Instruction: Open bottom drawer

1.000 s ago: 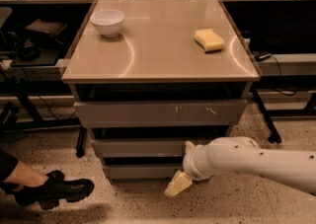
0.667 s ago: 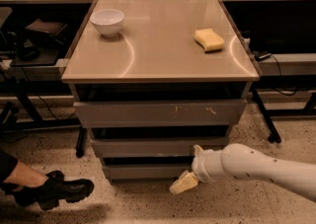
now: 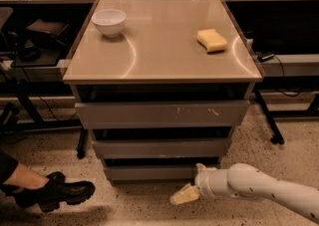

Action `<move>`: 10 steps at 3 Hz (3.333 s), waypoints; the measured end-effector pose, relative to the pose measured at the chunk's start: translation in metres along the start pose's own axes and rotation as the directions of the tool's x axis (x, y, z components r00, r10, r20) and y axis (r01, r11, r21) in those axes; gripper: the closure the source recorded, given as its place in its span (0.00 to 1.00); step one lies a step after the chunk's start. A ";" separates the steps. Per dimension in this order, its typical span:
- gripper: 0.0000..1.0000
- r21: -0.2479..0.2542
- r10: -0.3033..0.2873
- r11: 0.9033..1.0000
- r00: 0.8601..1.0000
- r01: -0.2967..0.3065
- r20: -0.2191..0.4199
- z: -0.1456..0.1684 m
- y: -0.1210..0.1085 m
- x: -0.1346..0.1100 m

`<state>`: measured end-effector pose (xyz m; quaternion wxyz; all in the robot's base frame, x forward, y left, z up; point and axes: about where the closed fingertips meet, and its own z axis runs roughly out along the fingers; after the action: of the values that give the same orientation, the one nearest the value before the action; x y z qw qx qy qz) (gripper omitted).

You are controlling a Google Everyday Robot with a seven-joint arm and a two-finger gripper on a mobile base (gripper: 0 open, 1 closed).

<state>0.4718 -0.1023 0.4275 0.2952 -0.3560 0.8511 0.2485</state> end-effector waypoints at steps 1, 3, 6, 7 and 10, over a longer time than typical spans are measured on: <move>0.00 0.000 -0.003 1.000 1.000 0.003 0.001 0.010 0.004 0.002; 0.00 0.031 -0.014 0.999 1.000 0.013 0.014 0.078 0.011 0.010; 0.00 0.182 -0.006 0.983 0.995 0.024 -0.100 0.084 -0.007 0.043; 0.00 0.224 0.027 0.974 0.982 0.016 -0.187 0.078 -0.007 0.082; 0.00 0.334 0.013 0.941 0.975 0.063 -0.221 0.092 -0.033 0.069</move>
Offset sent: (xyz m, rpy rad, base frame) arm 0.0383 0.0903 -0.1250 -0.0398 -0.0964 -0.0868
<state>0.4871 -0.0963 0.3087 0.2594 -0.3362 0.9038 0.0538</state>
